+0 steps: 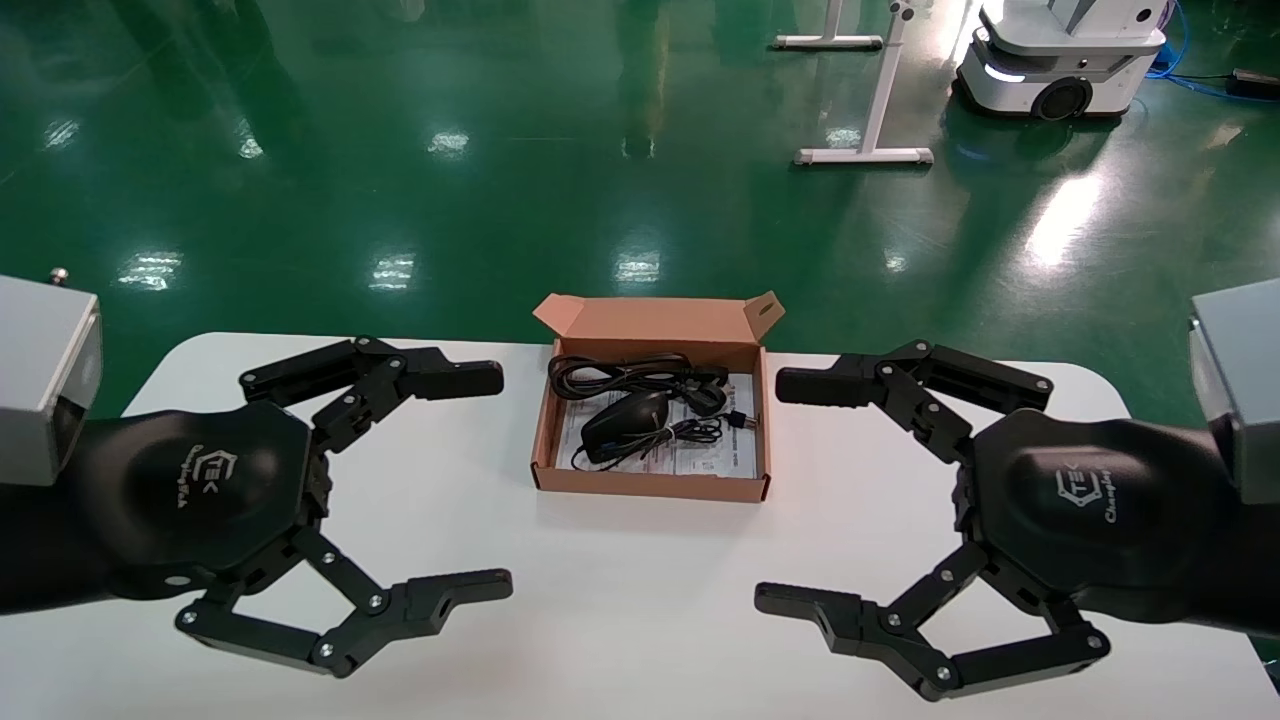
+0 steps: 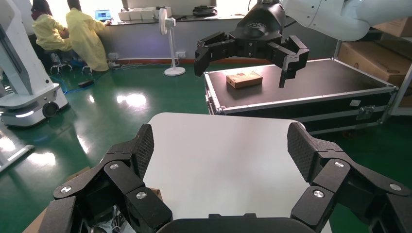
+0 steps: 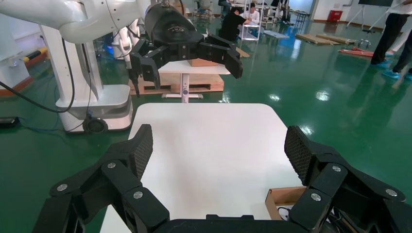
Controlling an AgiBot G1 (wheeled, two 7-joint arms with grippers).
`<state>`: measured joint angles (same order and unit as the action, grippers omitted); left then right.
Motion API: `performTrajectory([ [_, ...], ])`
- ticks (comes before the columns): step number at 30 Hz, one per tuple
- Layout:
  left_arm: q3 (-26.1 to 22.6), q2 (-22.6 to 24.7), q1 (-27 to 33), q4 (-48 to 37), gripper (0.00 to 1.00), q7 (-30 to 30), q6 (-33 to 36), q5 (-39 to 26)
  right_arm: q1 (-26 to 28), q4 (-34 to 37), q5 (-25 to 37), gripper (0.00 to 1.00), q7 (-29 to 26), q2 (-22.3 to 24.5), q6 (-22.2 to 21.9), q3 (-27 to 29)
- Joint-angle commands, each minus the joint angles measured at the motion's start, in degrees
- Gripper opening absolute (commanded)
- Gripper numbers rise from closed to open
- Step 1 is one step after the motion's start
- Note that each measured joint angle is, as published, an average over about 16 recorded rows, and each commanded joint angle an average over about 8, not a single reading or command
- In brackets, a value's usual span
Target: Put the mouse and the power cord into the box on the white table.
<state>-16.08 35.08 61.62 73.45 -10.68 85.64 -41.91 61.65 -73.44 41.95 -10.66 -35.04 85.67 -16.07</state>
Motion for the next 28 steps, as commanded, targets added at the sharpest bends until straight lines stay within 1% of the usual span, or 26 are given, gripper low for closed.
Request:
performTrajectory([
  [1, 0.0, 0.0, 0.0, 0.0, 1.0, 0.0, 0.0, 0.0, 0.0, 0.0, 0.0, 1.0, 0.0, 0.0, 0.0, 0.0],
  [28, 0.0, 0.0, 0.0, 0.0, 1.0, 0.0, 0.0, 0.0, 0.0, 0.0, 0.0, 1.0, 0.0, 0.0, 0.0, 0.0],
])
